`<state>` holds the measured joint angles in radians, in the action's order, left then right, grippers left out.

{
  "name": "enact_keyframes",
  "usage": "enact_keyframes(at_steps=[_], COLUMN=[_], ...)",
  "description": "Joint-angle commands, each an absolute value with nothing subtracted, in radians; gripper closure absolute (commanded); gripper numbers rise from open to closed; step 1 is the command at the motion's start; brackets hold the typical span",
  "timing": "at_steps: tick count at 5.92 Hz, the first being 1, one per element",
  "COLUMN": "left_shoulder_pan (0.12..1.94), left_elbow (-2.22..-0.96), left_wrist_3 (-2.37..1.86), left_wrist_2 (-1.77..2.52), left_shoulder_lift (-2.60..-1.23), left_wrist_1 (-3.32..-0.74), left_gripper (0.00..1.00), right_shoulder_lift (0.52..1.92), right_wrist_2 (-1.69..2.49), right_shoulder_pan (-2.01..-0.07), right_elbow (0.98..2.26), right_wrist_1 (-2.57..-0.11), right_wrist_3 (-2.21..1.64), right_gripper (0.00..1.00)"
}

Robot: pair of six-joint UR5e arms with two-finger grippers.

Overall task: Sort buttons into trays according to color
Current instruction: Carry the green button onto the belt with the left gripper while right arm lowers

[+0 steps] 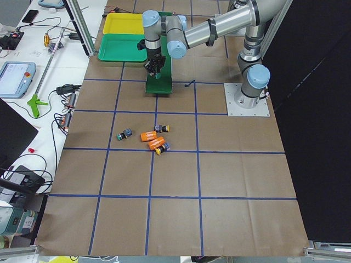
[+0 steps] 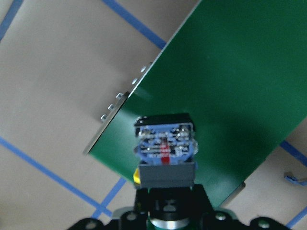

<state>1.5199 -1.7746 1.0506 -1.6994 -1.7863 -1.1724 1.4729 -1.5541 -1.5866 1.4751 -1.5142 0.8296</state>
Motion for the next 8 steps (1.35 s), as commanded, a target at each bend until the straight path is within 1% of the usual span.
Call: enact_keyframes(at_steps=[1, 2, 3, 4, 5, 7, 8], left_shoulder_pan=[1.632, 1.666, 1.677, 1.68, 1.665, 1.628, 1.48], left_elbow=[-1.784, -1.811, -1.853, -1.864, -1.864, -1.879, -1.876], left_wrist_3=[1.29, 1.352, 1.471, 1.485, 1.486, 1.473, 1.45], left_wrist_2=[-1.701, -1.701, -1.703, -1.707, -1.706, -1.712, -1.723], left_shoulder_lift=[-1.822, -1.857, -1.88, -1.888, -1.893, -1.861, -1.832], left_wrist_1=[-1.145, -1.035, -0.905, -0.866, -0.877, -0.893, -0.894], left_gripper=[1.0, 1.0, 1.0, 0.98, 0.01, 0.01, 0.01], right_shoulder_lift=[1.48, 1.47, 1.468, 1.468, 1.468, 1.476, 1.482], right_wrist_2=[-1.552, -1.552, -1.552, -1.552, -1.549, -1.507, -1.506], right_shoulder_pan=[-1.589, -1.6, -1.601, -1.601, -1.601, -1.601, -1.603], right_elbow=[1.544, 1.554, 1.583, 1.61, 1.615, 1.62, 1.629], right_wrist_1=[-1.551, -1.551, -1.565, -1.618, -1.671, -1.66, -1.657], right_wrist_3=[1.193, 1.367, 1.426, 1.449, 1.44, 1.439, 1.439], right_gripper=[0.0, 0.0, 0.0, 0.0, 0.0, 0.0, 0.0])
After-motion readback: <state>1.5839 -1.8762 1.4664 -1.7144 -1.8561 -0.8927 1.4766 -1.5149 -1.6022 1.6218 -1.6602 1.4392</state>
